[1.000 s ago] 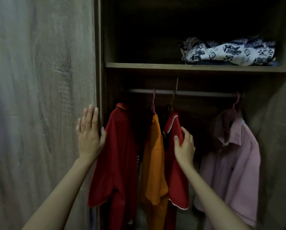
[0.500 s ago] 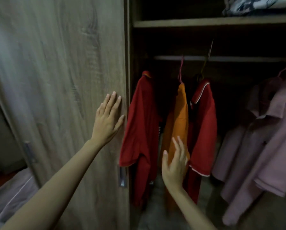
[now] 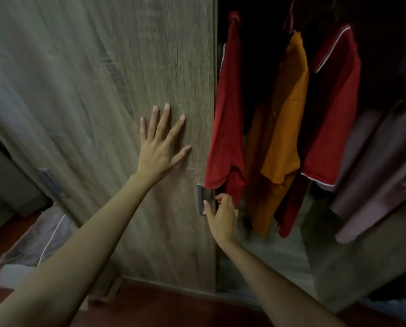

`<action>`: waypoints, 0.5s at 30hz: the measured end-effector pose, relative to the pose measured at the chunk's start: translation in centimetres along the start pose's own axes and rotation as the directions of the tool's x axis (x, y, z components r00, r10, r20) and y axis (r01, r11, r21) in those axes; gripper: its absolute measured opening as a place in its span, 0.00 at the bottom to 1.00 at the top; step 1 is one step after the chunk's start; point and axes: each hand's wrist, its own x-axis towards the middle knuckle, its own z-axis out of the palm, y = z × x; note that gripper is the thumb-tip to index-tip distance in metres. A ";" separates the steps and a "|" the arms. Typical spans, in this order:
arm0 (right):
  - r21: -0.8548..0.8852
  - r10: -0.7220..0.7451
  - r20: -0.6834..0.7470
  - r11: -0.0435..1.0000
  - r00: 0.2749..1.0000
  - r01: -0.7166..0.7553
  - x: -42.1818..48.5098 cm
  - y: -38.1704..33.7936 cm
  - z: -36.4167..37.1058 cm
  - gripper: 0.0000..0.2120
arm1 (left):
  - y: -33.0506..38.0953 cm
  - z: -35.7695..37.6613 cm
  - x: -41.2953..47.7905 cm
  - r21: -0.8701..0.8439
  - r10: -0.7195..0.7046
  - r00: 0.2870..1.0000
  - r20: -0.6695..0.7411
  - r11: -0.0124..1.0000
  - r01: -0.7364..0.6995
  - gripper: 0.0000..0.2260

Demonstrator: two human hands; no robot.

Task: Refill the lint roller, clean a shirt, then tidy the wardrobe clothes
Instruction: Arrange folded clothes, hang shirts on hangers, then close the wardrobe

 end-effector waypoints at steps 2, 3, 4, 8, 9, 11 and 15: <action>-0.010 0.064 -0.035 0.998 0.997 -0.065 0.2 -0.1 0.9 0.19 | -0.4 0.5 -0.3 -0.008 0.015 1.000 -0.013 1.000 -0.015 0.33; -0.017 0.093 -0.051 0.995 0.994 -0.094 0.4 -0.1 1.2 0.19 | -0.5 0.7 -0.3 -0.012 0.021 1.000 -0.016 1.000 -0.021 0.33; -0.021 0.115 -0.068 0.993 0.991 -0.117 0.4 0.0 1.4 0.18 | -0.5 0.9 -0.3 -0.017 0.026 0.999 -0.023 1.000 -0.026 0.33; -0.072 0.146 -0.101 0.986 0.984 -0.153 0.4 0.0 1.6 0.22 | -0.5 1.4 -0.2 -0.040 0.027 0.998 -0.050 0.999 -0.029 0.34; -0.095 0.138 -0.111 0.984 0.984 -0.149 0.4 0.0 1.5 0.23 | -0.5 1.4 -0.2 -0.043 0.025 0.998 -0.056 0.999 -0.027 0.34; -0.136 0.118 -0.127 0.982 0.985 -0.135 0.4 0.1 1.5 0.24 | -0.4 1.5 -0.3 -0.048 0.024 0.998 -0.061 0.998 -0.027 0.35; -0.155 0.100 -0.136 0.980 0.986 -0.121 0.4 0.3 1.1 0.23 | -0.2 1.5 -0.2 -0.057 0.052 0.998 -0.042 0.997 -0.054 0.35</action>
